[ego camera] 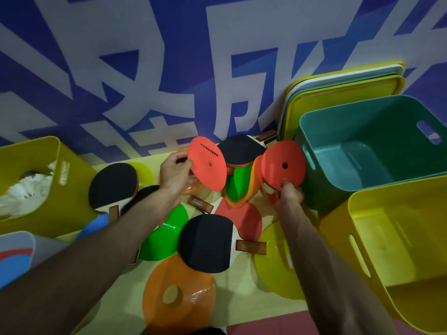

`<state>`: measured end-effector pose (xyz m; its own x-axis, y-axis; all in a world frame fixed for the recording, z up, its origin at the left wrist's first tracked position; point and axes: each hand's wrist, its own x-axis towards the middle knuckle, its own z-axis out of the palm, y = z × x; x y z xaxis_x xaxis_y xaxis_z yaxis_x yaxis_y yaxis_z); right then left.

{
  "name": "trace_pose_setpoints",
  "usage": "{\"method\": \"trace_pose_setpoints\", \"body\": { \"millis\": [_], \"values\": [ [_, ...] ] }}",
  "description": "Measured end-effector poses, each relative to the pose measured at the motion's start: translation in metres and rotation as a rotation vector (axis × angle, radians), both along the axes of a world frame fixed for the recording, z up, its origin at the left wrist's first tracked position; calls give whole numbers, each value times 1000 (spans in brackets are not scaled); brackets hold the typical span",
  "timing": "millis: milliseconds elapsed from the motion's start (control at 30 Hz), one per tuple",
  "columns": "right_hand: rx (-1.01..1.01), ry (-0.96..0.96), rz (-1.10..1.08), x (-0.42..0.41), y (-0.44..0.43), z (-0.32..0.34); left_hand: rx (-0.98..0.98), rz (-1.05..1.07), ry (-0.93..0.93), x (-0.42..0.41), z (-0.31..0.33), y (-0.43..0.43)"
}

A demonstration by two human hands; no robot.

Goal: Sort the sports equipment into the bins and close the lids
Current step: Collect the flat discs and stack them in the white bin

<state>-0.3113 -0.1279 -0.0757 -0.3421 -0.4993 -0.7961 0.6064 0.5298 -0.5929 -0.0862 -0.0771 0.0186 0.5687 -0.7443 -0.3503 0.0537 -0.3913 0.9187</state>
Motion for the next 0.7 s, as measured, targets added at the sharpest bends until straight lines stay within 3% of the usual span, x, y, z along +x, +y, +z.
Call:
{"method": "trace_pose_setpoints", "body": {
  "millis": [300,500,700],
  "values": [
    [-88,435,164,14,16,19,-28,12,-16,7,17,9],
    [-331,798,364,47,25,58,-107,25,-27,25,42,24],
    [-522,909,520,90,35,97,-146,83,-16,65,58,50]
  ]
}}
